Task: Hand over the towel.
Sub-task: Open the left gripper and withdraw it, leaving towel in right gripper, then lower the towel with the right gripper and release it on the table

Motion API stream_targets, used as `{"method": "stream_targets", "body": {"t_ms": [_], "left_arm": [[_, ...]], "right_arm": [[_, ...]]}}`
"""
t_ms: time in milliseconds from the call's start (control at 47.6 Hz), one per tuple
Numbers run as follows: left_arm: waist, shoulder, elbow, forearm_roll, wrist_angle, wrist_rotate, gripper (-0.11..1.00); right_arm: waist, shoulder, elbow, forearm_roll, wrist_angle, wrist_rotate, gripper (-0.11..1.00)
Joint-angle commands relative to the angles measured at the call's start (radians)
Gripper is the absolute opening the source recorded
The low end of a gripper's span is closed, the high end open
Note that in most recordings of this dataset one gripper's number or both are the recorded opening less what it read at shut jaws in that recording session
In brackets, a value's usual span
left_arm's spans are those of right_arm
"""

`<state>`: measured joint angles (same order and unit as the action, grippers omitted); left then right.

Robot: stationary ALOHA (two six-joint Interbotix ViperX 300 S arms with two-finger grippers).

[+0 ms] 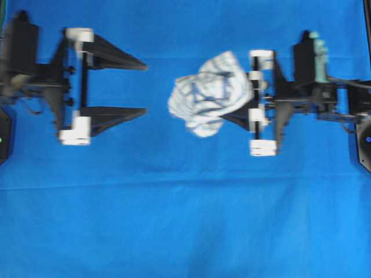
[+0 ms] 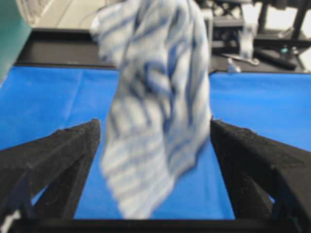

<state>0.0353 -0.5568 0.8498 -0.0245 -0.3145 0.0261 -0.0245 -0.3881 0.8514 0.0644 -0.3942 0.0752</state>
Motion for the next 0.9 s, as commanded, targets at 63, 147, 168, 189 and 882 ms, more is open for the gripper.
{"method": "stream_targets", "body": {"t_ms": [63,147,168,189,882], "left_arm": [[-0.009,-0.089,0.034,-0.002,0.008,-0.002,0.94],[-0.009,-0.109,0.051,-0.002,0.008,-0.002,0.94],[-0.009,-0.11,0.051,-0.002,0.008,-0.002,0.94],[-0.009,-0.112,0.052,-0.002,0.008,-0.002,0.94],[-0.009,-0.107,0.054,-0.002,0.008,0.0,0.94]], "right_arm": [[0.005,-0.095,0.031,-0.002,0.035,0.002,0.16],[0.003,-0.114,0.038,-0.002,0.052,0.002,0.16],[0.003,-0.114,0.04,-0.002,0.055,0.002,0.16],[0.003,-0.112,0.038,0.0,0.06,0.002,0.16],[-0.058,0.48,-0.396,-0.009,0.701,0.005,0.16]]}}
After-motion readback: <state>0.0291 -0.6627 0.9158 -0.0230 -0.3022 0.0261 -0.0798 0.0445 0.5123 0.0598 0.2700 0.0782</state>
